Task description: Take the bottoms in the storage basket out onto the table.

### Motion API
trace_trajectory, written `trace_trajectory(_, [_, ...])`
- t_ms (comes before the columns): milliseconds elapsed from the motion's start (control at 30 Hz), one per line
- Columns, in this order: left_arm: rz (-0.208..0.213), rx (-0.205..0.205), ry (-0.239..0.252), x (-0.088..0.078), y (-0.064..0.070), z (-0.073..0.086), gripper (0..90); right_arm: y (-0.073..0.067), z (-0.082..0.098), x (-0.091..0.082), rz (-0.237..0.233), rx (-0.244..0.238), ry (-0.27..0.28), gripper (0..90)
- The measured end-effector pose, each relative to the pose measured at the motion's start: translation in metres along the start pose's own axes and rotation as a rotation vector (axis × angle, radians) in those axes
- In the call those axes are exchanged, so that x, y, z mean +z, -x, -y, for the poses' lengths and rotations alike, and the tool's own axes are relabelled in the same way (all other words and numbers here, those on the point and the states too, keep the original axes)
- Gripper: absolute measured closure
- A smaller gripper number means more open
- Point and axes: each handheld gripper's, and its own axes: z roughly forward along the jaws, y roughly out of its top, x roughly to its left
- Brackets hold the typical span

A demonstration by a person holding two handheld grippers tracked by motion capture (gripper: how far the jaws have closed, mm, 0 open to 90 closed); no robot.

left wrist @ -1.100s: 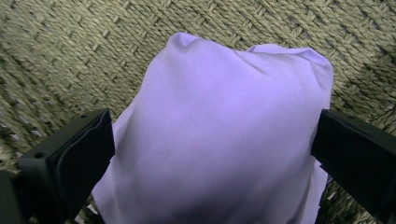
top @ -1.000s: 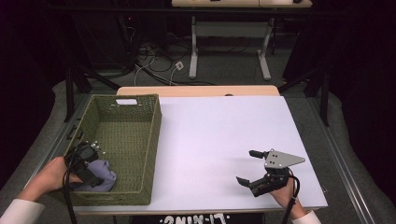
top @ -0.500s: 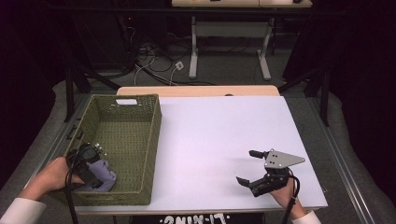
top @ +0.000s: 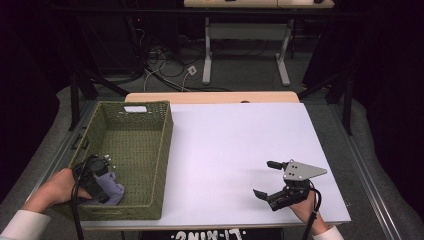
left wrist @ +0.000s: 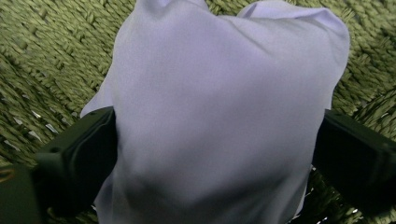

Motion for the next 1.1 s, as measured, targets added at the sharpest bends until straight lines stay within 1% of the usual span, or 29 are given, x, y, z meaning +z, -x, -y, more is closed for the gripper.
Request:
trace_trajectory(67, [0.000, -0.006, 0.002, 0.000, 0.000, 0.000, 10.6, 0.000, 0.000, 0.000, -0.002, 0.003, 0.002, 0.2])
trace_trajectory(167, [-0.001, -0.002, -0.001, 0.001, 0.001, 0.001, 15.1, 0.000, 0.000, 0.000, -0.002, 0.005, 0.004, 0.2])
trace_trajectory(233, [-0.003, 0.009, -0.004, 0.002, 0.002, 0.001, 18.4, 0.000, 0.000, 0.000, -0.002, 0.006, 0.004, 0.2])
trace_trajectory(367, [0.003, 0.035, 0.000, 0.004, 0.005, 0.002, 29.1, 0.000, 0.000, -0.001, -0.002, 0.007, 0.003, 0.4])
trace_trajectory(567, [0.011, 0.052, 0.001, 0.003, 0.005, 0.003, 43.2, 0.000, 0.000, -0.001, 0.000, 0.006, 0.004, 0.4])
trace_trajectory(633, [0.014, 0.052, 0.007, 0.003, 0.005, 0.003, 46.3, 0.000, 0.000, -0.001, 0.002, 0.007, 0.003, 0.4])
trace_trajectory(767, [0.020, 0.046, 0.029, 0.000, 0.003, 0.006, 50.0, 0.001, 0.000, -0.001, 0.003, 0.008, 0.003, 0.4])
trace_trajectory(967, [0.019, 0.033, 0.067, -0.004, 0.002, 0.009, 50.0, 0.001, 0.000, -0.001, 0.006, 0.007, 0.005, 0.5])
trace_trajectory(1000, [0.015, 0.036, 0.069, -0.005, 0.002, 0.010, 50.0, 0.001, 0.000, -0.001, 0.008, 0.005, 0.005, 0.5])
trace_trajectory(1033, [0.014, 0.027, 0.081, -0.007, 0.001, 0.010, 50.0, 0.001, 0.000, -0.001, 0.007, 0.005, 0.006, 0.5])
trace_trajectory(1100, [0.010, 0.026, 0.094, -0.009, 0.001, 0.011, 50.0, 0.001, 0.000, -0.001, 0.010, 0.006, 0.007, 0.5])
